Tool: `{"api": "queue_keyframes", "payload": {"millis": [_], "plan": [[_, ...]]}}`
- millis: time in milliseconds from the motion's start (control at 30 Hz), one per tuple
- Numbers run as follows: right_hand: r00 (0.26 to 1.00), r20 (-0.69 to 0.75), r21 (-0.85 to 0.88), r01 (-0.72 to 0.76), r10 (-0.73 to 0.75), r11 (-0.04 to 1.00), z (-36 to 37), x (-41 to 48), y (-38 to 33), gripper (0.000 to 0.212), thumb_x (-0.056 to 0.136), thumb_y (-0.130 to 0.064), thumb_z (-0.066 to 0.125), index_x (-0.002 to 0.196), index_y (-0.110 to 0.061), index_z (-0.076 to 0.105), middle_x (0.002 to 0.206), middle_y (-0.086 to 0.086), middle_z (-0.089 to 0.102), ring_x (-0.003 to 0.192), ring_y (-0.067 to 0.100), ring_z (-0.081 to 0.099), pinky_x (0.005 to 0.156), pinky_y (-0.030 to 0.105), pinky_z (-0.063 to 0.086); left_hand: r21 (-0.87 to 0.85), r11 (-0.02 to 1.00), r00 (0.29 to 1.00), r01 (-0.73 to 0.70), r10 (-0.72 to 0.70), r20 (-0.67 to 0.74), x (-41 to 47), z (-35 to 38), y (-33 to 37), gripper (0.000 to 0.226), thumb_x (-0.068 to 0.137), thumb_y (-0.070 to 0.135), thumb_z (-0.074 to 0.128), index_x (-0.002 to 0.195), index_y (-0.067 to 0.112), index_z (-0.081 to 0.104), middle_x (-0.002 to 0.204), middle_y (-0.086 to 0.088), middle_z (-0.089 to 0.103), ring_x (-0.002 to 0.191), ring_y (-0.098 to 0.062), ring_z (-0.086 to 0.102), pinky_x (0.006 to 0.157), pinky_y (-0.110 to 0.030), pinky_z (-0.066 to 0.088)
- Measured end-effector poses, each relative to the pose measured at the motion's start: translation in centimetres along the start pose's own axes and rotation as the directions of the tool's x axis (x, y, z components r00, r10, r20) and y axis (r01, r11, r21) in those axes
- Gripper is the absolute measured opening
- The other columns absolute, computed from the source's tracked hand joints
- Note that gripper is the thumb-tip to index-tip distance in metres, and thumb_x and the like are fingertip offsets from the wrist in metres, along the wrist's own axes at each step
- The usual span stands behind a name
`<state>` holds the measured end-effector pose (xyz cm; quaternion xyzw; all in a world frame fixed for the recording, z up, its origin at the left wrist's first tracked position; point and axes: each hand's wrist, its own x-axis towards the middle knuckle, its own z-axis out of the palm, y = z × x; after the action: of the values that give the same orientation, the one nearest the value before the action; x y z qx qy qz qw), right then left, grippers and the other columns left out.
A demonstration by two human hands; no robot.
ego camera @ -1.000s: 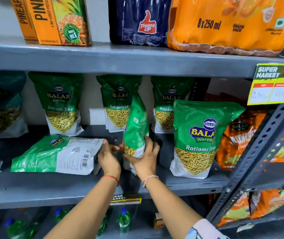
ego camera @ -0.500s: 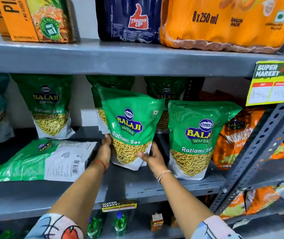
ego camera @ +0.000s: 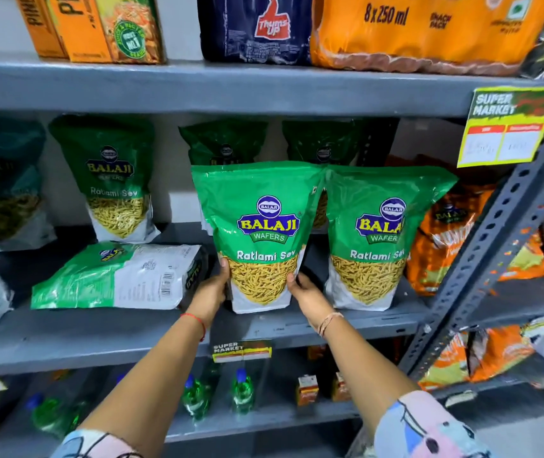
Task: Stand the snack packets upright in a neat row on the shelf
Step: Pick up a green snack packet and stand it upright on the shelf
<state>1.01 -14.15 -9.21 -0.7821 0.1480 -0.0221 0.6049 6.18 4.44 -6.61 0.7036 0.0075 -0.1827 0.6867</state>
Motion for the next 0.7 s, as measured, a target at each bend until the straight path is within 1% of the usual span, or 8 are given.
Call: {"api": "queue_keyframes", "payload": {"millis": [100, 167, 333, 400, 500, 567, 633, 700], "plan": [[1.0, -0.005, -0.023, -0.009, 0.009, 1.0, -0.2, -1.1, 0.1, 0.058, 0.092, -0.045, 0.039, 0.139, -0.012, 0.028, 0.146, 0.009, 0.037, 0.135, 0.025, 0.032, 0.108, 0.031, 0.023, -0.065, 0.998, 1.0, -0.016, 0.017, 0.021, -1.5, 0.1, -0.4, 0.033, 0.075, 0.063, 0.05, 0.077, 0.031, 0.058, 0.102, -0.005, 0.052, 0.096, -0.02, 0.046, 0.092, -0.036, 0.041], [1.0, 0.003, 0.003, -0.015, 0.015, 1.0, -0.3, -1.6, 0.1, 0.06, 0.092, -0.044, 0.039, 0.14, -0.01, 0.025, 0.147, 0.01, 0.035, 0.136, 0.025, 0.03, 0.109, 0.031, 0.022, -0.089, 0.996, 1.0, -0.006, 0.009, 0.029, -2.1, 0.1, -0.6, 0.035, 0.074, 0.065, 0.049, 0.072, 0.031, 0.056, 0.087, -0.001, 0.045, 0.084, -0.014, 0.038, 0.068, -0.026, 0.033], [1.0, 0.014, 0.023, -0.018, 0.018, 1.0, -0.2, -1.9, 0.3, 0.063, 0.091, -0.046, 0.041, 0.14, -0.01, 0.024, 0.148, 0.01, 0.034, 0.136, 0.025, 0.03, 0.112, 0.034, 0.021, -0.103, 0.995, 1.0, -0.004, 0.005, 0.009, -2.3, 0.1, -0.7, 0.035, 0.088, 0.056, 0.044, 0.07, 0.029, 0.056, 0.073, 0.001, 0.045, 0.068, -0.009, 0.036, 0.059, -0.023, 0.026], [1.0, 0.018, 0.027, -0.026, 0.025, 0.999, -0.1, -1.8, 0.5, 0.064, 0.09, -0.048, 0.041, 0.14, -0.011, 0.025, 0.148, 0.01, 0.034, 0.137, 0.025, 0.029, 0.114, 0.038, 0.021, -0.113, 0.994, 1.0, -0.003, 0.004, 0.015, -2.3, 0.2, -0.7, 0.033, 0.089, 0.054, 0.043, 0.073, 0.03, 0.059, 0.07, 0.002, 0.055, 0.067, -0.008, 0.041, 0.061, -0.021, 0.03], [0.999, 0.023, 0.029, -0.025, 0.024, 0.999, -0.1, -1.9, 0.6, 0.063, 0.091, -0.046, 0.041, 0.14, -0.011, 0.026, 0.148, 0.009, 0.034, 0.137, 0.025, 0.029, 0.116, 0.039, 0.021, -0.107, 0.994, 1.0, 0.014, -0.011, 0.029, -2.6, 0.3, -0.5, 0.032, 0.088, 0.056, 0.042, 0.079, 0.032, 0.062, 0.086, -0.001, 0.055, 0.074, -0.011, 0.046, 0.069, -0.027, 0.035], [1.0, 0.013, 0.048, 0.02, -0.02, 0.999, -0.1, -2.2, 0.3, 0.058, 0.092, -0.041, 0.041, 0.14, -0.011, 0.027, 0.146, 0.01, 0.037, 0.137, 0.027, 0.03, 0.116, 0.039, 0.022, -0.125, 0.992, 0.999, 0.0, 0.004, 0.032, -2.8, 0.3, -0.4, 0.03, 0.089, 0.055, 0.041, 0.093, 0.033, 0.061, 0.105, 0.004, 0.061, 0.098, -0.016, 0.054, 0.092, -0.029, 0.038], [0.994, -0.036, 0.034, 0.104, -0.102, 0.994, 0.1, -3.2, 0.2, 0.052, 0.093, -0.036, 0.043, 0.138, -0.014, 0.031, 0.143, 0.009, 0.042, 0.134, 0.026, 0.035, 0.112, 0.035, 0.027, -0.105, 0.994, 0.999, -0.041, 0.042, 0.008, -3.3, 0.4, -0.6, 0.038, 0.091, 0.053, 0.039, 0.114, 0.029, 0.057, 0.127, 0.002, 0.058, 0.124, -0.021, 0.048, 0.112, -0.038, 0.031], [0.977, -0.137, -0.036, 0.158, -0.162, 0.987, 0.8, -5.0, 0.8, 0.054, 0.091, -0.036, 0.047, 0.139, -0.018, 0.03, 0.144, 0.005, 0.04, 0.133, 0.021, 0.035, 0.107, 0.027, 0.026, 0.027, 0.991, 0.979, -0.134, 0.137, -0.15, -4.4, 0.2, -1.2, 0.046, 0.092, 0.046, 0.042, 0.115, 0.011, 0.062, 0.132, -0.016, 0.058, 0.126, -0.031, 0.049, 0.11, -0.045, 0.033]]}}
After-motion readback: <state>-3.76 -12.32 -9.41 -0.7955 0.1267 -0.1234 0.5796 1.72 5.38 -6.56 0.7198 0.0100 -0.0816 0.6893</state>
